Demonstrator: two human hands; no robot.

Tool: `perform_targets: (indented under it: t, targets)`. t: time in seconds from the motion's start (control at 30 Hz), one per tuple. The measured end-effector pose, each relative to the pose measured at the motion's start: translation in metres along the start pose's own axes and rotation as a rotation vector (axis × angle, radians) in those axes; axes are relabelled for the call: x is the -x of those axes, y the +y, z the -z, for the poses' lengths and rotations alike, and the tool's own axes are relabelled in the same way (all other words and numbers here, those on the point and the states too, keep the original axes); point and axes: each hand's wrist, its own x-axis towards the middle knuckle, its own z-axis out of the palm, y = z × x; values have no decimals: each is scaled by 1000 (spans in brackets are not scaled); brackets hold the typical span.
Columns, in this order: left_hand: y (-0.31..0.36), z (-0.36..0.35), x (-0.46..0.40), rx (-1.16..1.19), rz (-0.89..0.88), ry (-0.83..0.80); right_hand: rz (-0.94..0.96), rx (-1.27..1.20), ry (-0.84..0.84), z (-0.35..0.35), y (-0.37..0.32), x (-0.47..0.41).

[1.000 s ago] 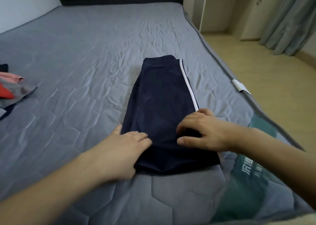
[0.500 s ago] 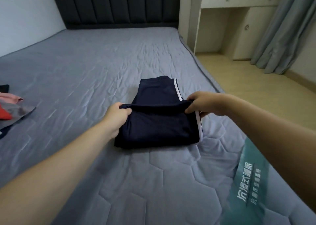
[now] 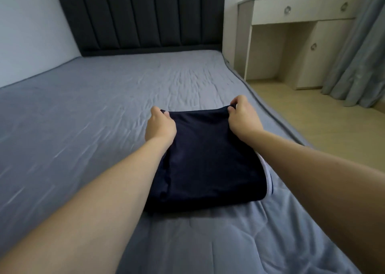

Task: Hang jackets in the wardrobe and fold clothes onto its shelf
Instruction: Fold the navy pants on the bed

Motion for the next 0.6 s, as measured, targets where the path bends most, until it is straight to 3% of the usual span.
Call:
perform_targets:
  t: [0.17, 0.27, 0.47, 0.6]
  targets:
    - [-35, -54, -34, -136, 90, -97, 22, 265, -75, -62, 48, -18]
    - [-57, -77, -40, -183, 86, -53, -98, 254, -36, -87, 71, -21]
    - [-65, -85, -49, -152, 73, -9, -114, 263, 16, -96, 81, -30]
    - [-66, -77, -51, -10, 156, -104, -141, 145, 9, -91, 79, -28]
